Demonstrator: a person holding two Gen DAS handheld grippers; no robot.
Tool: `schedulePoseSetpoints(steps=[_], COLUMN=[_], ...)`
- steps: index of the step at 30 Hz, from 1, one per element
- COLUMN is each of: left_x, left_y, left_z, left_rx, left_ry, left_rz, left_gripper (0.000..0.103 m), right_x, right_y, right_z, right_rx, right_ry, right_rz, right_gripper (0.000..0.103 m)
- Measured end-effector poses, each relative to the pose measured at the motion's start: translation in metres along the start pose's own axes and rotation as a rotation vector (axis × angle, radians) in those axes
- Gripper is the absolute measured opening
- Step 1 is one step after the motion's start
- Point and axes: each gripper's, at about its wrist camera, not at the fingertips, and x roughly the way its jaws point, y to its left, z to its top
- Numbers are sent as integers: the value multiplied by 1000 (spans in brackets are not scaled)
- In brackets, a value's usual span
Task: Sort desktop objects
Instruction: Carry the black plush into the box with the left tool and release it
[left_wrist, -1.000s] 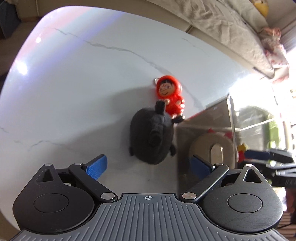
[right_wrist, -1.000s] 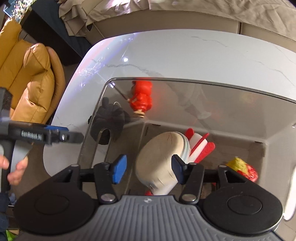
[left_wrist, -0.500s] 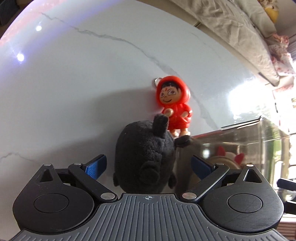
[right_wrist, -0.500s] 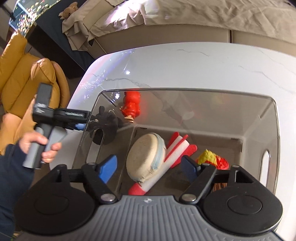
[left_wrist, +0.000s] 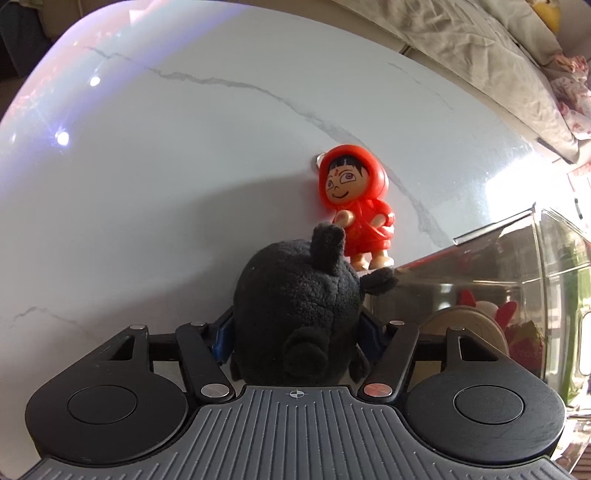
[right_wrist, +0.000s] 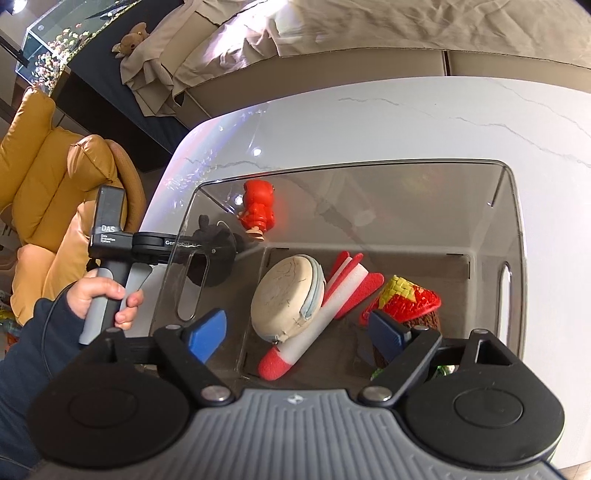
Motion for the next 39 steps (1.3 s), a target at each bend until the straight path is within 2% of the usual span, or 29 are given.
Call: schedulePoseSetpoints(steps=[9, 13, 16, 19, 21, 24, 29, 35, 37, 39], left_x=[-101, -146, -160, -148, -128, -86, -27, 3, 8, 6], left_y=[-31, -60, -87, -120, -144, -172, -200, -210, -213, -218], left_z=[-3, -7, -13, -16, -13, -15, -26, -34, -35, -33], left_rx=[84, 109, 124, 136, 140, 173, 214, 249, 268, 281], left_ry=[-110, -132, -106, -34, 19, 91, 204, 238, 231, 226], left_rz=[47, -27, -91, -163, -181, -141, -74, -16, 2, 7], left_gripper=[69, 69, 69, 69, 69, 70, 70, 71, 73, 82], right_x=[-31, -43, -52, -61, -67, -75, -80, -75, -71, -66], right_y=[-8, -11, -13, -14, -16, -18, -30, -43, -46, -48], right_z=[-10, -4, 1, 7, 10, 15, 18, 25, 27, 29], right_rx=[36, 56, 69, 83, 92, 106, 97, 97, 99, 98], right_ry=[-63, -111, -150, -188, -214, -250, -250, -236, -226, -215], right_rz=[17, -8, -30, -52, -67, -87, -108, -107, -105, -106], right_gripper=[89, 90, 91, 91, 91, 92, 92, 93, 93, 93])
